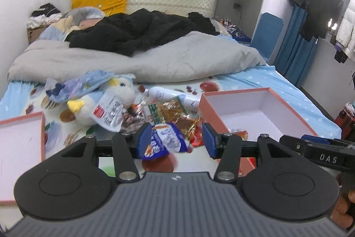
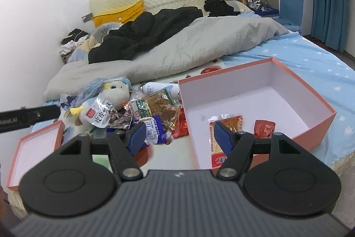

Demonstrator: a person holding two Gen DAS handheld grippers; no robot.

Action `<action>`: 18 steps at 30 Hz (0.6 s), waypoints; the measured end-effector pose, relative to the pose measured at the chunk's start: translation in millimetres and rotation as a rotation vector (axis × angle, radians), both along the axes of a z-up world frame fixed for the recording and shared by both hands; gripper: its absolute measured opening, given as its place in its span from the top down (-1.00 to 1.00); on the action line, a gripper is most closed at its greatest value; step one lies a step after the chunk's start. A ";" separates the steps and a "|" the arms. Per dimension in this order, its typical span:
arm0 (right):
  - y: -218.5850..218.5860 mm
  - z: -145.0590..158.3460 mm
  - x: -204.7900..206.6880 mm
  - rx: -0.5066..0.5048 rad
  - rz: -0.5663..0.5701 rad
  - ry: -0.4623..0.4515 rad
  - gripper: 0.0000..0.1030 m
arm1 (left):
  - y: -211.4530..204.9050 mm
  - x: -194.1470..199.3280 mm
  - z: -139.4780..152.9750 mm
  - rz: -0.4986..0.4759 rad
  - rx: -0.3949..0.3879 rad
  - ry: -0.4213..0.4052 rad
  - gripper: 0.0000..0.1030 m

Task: Organize snacks
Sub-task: 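Move both open grippers back toward the snack pile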

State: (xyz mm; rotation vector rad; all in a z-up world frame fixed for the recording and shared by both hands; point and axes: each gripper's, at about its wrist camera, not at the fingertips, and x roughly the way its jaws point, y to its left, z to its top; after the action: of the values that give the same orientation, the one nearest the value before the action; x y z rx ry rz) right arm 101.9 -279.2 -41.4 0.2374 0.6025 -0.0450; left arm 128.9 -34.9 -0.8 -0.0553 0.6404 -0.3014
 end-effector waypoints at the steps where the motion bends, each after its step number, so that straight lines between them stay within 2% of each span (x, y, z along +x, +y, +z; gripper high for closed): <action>1: 1.3 -0.3 -0.9 0.001 0.003 -0.004 -0.35 | 2.2 -2.5 -1.8 0.003 0.000 0.003 -0.09; 18: 40.3 -15.1 -5.3 -0.018 0.105 0.013 -0.36 | 24.7 -21.8 -27.9 0.055 -0.007 0.057 -0.09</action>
State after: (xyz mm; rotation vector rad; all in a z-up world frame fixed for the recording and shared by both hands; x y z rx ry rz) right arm 96.6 -238.9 -56.5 0.1875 0.6262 0.0495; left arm 107.1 -10.2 -28.6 -0.0884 0.6937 -0.2501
